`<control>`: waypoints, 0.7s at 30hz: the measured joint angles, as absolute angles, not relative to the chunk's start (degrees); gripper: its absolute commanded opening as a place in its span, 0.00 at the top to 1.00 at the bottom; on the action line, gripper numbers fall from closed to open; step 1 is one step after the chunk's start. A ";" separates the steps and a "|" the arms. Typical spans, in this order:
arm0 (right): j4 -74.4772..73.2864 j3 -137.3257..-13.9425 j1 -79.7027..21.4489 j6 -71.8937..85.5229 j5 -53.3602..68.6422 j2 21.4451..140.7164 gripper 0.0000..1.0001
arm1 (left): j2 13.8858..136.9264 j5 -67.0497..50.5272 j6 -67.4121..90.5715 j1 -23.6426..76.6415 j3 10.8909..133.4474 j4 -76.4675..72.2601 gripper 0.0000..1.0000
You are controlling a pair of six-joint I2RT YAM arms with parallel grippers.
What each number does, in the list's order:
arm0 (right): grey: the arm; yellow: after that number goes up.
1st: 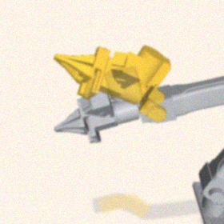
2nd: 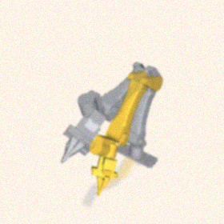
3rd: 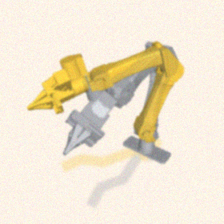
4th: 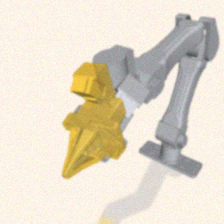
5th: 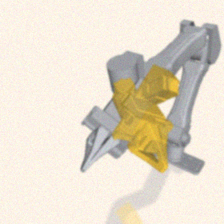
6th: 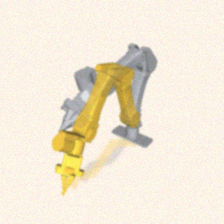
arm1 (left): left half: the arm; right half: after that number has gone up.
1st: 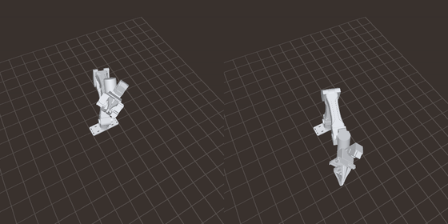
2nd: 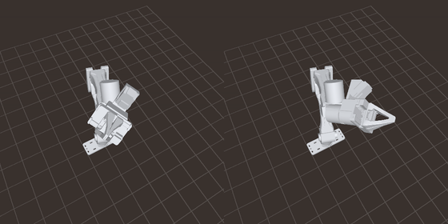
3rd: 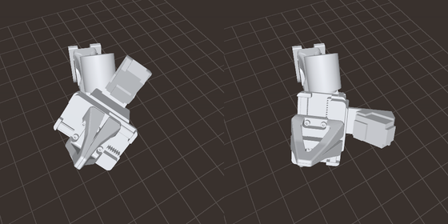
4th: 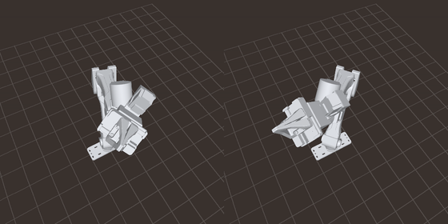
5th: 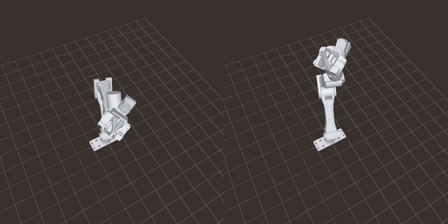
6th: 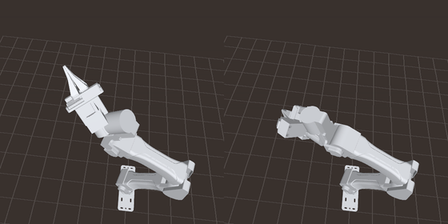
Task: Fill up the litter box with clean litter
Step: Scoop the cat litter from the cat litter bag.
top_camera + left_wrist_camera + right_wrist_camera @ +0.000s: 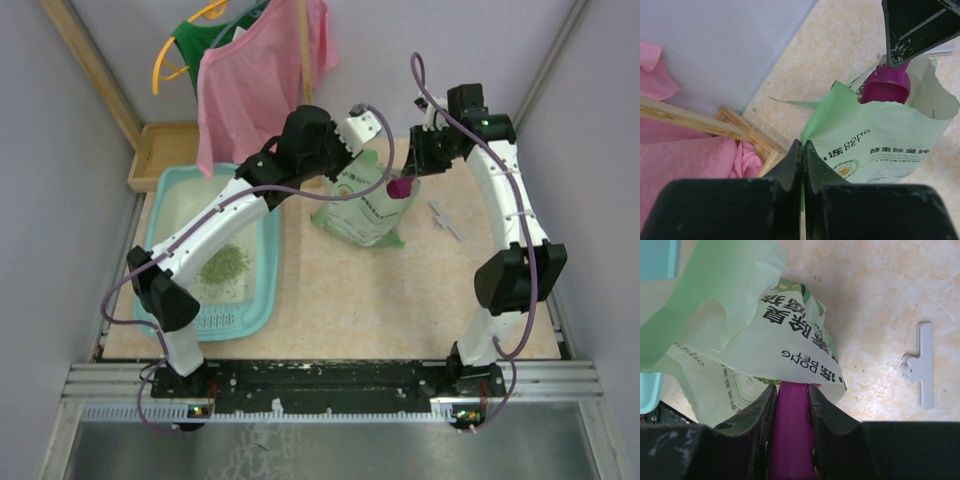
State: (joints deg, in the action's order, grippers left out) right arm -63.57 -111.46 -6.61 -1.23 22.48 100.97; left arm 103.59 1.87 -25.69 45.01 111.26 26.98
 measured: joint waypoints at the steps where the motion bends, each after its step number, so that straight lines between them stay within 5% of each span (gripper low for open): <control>1: -63.53 -111.37 -6.68 -1.63 22.50 100.97 1.00 | 103.59 1.93 -25.65 45.01 111.28 26.98 1.00; 21: -44.84 -90.26 -12.53 -1.96 18.65 90.76 1.00 | 103.96 2.15 -24.75 45.01 111.72 27.42 1.00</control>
State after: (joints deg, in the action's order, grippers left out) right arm -44.84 -90.26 -12.53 -1.96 18.65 90.76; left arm 103.96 2.15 -24.75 45.01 111.72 27.42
